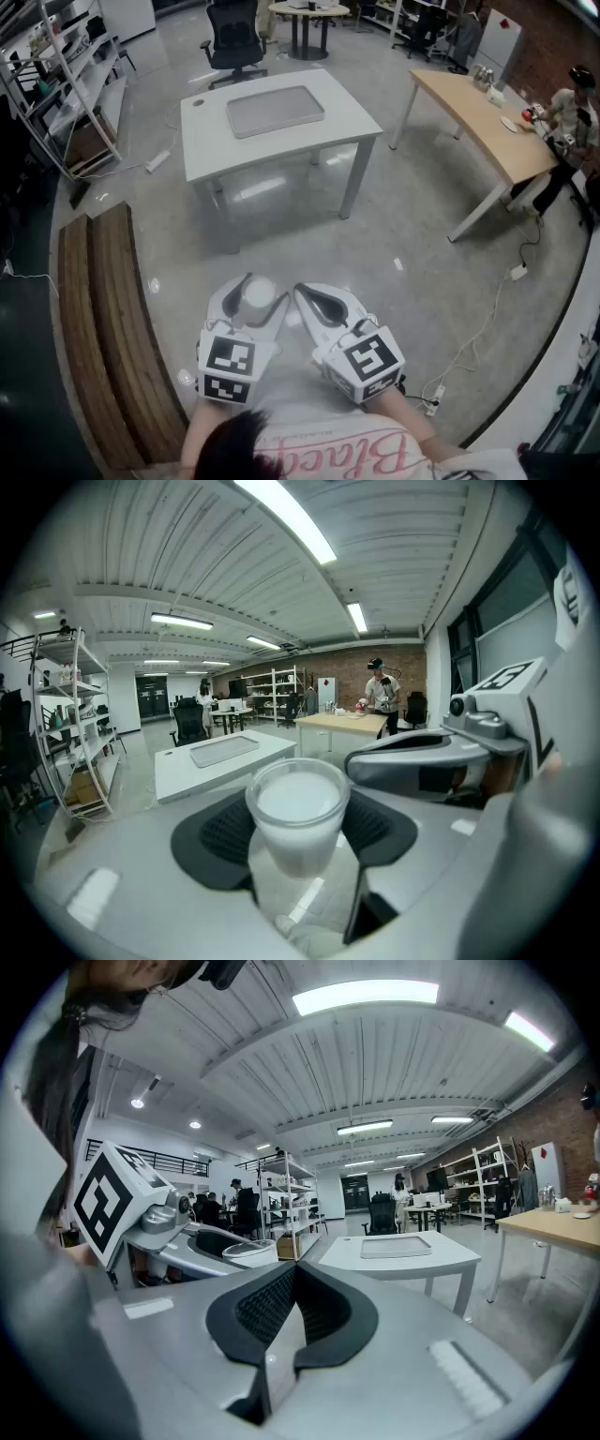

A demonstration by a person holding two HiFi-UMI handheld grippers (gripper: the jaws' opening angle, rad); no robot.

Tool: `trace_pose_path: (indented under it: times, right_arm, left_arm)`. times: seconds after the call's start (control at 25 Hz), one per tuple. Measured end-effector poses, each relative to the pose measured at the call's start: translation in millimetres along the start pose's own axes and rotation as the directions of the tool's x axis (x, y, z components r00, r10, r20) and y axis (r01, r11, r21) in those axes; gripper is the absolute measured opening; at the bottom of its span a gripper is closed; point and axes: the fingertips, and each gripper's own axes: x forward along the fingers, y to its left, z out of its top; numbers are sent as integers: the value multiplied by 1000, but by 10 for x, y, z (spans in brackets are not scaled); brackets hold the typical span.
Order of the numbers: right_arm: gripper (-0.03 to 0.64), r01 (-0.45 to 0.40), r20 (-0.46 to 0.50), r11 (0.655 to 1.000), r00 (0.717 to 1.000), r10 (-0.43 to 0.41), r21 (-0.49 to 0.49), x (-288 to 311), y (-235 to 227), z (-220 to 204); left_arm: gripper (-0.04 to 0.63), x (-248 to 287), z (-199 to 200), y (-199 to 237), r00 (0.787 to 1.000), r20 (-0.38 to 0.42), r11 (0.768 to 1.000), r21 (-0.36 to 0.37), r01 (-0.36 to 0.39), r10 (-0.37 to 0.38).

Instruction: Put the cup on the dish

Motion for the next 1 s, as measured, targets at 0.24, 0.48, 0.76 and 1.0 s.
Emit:
trace_pose_path:
  times: [0.24,0.48,0.76,1.0]
  right_arm:
    - [0,-8,-20,1000,1000,8,-2,31,-20,-71]
    - [0,-6,-15,1000,1000,6,-19,109,-69,-76]
    - [2,13,7,1000,1000,-13,-23,323,-263,10]
    - [2,17,-19,1000,1000,-17,-19,594,-521,44]
  left_arm:
    - [268,44,17,32,1000,13,1000,-6,1,-1]
    - [268,157,30,74,1000,27,1000,-9,16,-16]
    - [268,369,123,246,999,45,1000,-14,20,-19]
    - [268,653,282,497,998,66,1000,-28,10,-8]
